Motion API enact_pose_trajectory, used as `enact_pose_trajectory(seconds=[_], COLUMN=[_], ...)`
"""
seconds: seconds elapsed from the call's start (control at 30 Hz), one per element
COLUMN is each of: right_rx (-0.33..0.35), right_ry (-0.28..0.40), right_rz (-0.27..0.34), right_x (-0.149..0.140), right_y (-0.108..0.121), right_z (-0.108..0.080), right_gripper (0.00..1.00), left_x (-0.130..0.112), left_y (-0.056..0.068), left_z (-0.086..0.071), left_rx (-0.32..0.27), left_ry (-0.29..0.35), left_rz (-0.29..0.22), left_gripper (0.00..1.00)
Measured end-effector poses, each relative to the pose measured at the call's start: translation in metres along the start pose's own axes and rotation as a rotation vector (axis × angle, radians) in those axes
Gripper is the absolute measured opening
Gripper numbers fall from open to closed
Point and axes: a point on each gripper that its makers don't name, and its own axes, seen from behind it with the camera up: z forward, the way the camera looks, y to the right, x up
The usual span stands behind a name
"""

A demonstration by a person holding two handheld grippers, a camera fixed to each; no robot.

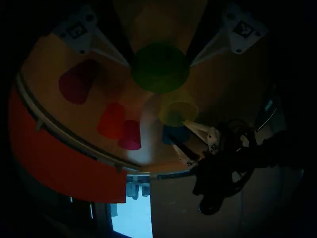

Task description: Pour water

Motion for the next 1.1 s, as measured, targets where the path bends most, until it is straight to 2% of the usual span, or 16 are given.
enact_pose_trajectory(seconds=[0.4,0.67,1.1], right_rx=[-0.009,-0.027,-0.073], right_ry=[-0.005,-0.004,0.011], right_rz=[0.011,0.012,0.037], right_x=[-0.004,-0.008,-0.020], right_y=[0.001,0.001,-0.004], right_z=[0.001,-0.007,-0.034], right_gripper=[0.98,0.98,0.98], left_x=[-0.004,-0.008,-0.019], left_y=[-0.003,-0.005,-0.003], left_z=[-0.001,-0.006,-0.030], left_rx=[0.003,0.017,0.049], left_ry=[-0.021,-0.031,-0.032], left_rz=[-0.014,-0.016,-0.009], left_gripper=[0.93,0.95,0.96])
